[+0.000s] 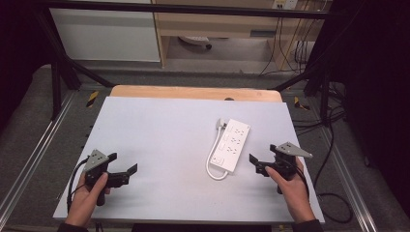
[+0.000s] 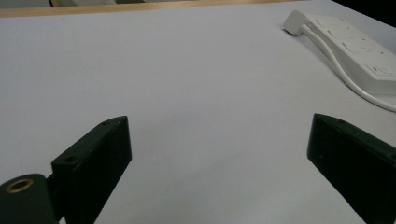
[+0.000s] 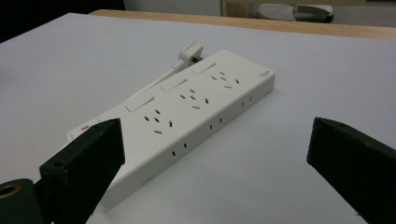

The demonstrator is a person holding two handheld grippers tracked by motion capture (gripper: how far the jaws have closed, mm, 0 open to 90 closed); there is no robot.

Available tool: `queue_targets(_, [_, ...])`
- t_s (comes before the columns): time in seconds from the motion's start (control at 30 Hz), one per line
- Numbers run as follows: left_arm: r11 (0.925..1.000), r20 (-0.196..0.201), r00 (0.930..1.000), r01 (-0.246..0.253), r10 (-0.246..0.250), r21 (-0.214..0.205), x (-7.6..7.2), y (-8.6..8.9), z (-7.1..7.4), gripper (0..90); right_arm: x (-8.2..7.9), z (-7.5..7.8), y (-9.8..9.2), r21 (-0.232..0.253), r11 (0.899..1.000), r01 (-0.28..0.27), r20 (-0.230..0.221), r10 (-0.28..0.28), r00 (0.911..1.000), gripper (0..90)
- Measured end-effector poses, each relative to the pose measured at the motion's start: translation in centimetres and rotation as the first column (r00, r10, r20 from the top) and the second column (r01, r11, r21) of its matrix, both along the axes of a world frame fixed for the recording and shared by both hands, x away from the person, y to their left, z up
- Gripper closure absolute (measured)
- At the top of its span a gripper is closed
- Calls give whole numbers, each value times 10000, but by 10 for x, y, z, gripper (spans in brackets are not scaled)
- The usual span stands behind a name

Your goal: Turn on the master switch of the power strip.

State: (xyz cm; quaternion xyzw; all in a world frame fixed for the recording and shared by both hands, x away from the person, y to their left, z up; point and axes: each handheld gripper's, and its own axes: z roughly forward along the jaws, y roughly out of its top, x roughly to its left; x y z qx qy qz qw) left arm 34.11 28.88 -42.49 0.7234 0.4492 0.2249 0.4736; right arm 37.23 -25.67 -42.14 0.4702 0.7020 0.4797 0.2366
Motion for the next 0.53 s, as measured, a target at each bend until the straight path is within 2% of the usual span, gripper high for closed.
queue_targets(0.23, [10000,4,10000,-7,7,-13,0,0,0,63,-6,-8,-19,-184,9989,428,-245,-432,9988,43])
queue_targets(0.33, [10000,12,10000,2,-2,8,0,0,0,64,-7,-14,-24,-342,9978,564,-613,-584,9964,42])
queue_targets(0.47, [10000,26,10000,13,-13,24,0,0,0,63,-5,-24,-25,-1116,9914,679,-1258,-819,9887,47])
queue_targets(0.53, [10000,43,10000,17,-17,35,0,0,0,63,-3,-30,-23,-1283,9898,628,-1599,-831,9836,48])
